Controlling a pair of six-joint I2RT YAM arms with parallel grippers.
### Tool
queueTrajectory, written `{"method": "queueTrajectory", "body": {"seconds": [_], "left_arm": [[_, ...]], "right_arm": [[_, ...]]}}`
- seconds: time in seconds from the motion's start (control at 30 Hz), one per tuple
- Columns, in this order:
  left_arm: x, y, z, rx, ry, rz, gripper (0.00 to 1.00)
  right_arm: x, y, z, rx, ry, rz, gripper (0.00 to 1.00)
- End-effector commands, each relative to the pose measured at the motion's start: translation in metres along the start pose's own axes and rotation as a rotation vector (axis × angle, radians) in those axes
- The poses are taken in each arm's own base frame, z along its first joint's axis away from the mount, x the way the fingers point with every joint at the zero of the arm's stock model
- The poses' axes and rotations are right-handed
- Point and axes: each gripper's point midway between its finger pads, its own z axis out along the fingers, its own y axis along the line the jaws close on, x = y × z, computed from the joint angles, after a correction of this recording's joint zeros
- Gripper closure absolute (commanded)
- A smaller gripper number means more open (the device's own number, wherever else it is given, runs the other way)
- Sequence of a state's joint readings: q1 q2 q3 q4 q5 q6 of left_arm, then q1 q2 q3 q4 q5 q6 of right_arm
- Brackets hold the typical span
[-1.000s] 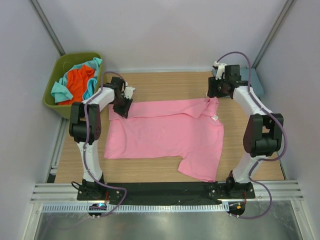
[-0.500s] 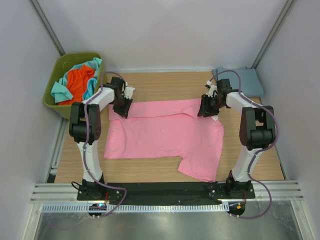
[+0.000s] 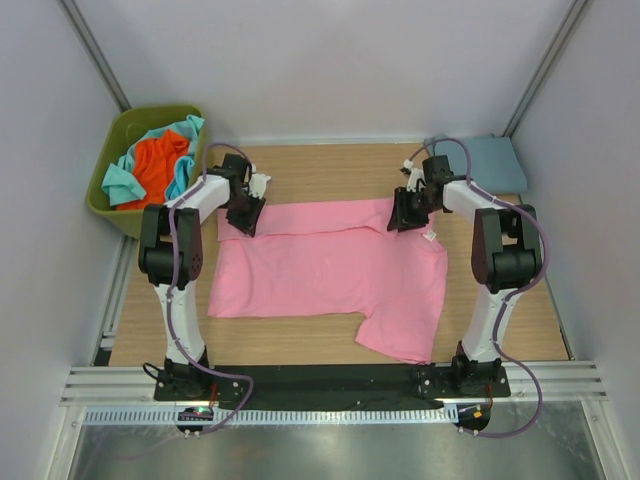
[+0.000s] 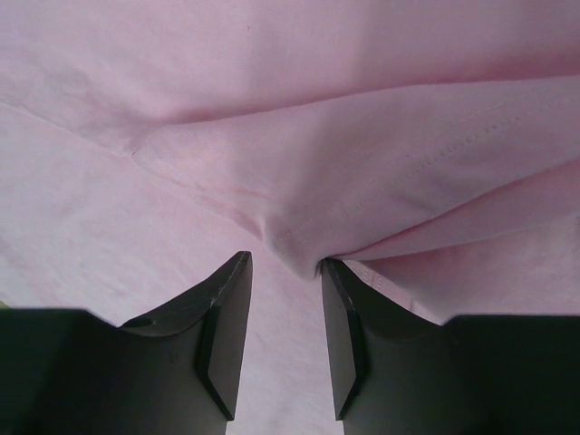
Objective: Fold and stack the t-shirts
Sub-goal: Fold the tshirt
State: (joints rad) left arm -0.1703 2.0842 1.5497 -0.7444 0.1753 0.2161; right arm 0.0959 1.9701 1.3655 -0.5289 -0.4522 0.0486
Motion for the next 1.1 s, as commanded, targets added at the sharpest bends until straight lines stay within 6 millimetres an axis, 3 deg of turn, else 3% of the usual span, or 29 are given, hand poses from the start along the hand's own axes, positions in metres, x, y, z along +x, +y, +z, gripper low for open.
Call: {"method": "queueTrajectory", "body": {"seconds": [0.0, 0.2, 0.3, 0.43, 0.7, 0.87, 1.07], "left_arm": [[0.008, -0.006, 0.004, 0.017, 0.033, -0.011, 0.72], [0.005, -0.007, 0.004, 0.020, 0.028, -0.014, 0.72], [0.005, -0.007, 0.004, 0.019, 0.028, -0.011, 0.72], [0.004, -0.008, 0.004, 0.020, 0.024, -0.011, 0.72], [-0.001, -0.007, 0.003, 0.019, 0.010, -0.009, 0.72], [-0.007, -0.006, 0.001, 0.015, -0.008, -0.007, 0.72], [-0.009, -0.006, -0.001, 0.012, -0.015, -0.001, 0.72]], "right_arm": [[-0.011, 0.010, -0.004, -0.024, -0.035, -0.017, 0.58], [-0.002, 0.006, -0.004, -0.005, -0.021, -0.023, 0.63], [-0.001, 0.004, -0.006, 0.009, -0.023, -0.034, 0.84], [-0.006, 0.004, -0.011, 0.028, -0.045, -0.049, 0.99], [-0.016, 0.028, -0.049, -0.002, -0.092, -0.055, 0.99], [0.006, 0.050, -0.061, -0.058, -0.063, -0.021, 0.99], [0.039, 0.072, -0.060, -0.105, -0.016, 0.014, 0.98]]}}
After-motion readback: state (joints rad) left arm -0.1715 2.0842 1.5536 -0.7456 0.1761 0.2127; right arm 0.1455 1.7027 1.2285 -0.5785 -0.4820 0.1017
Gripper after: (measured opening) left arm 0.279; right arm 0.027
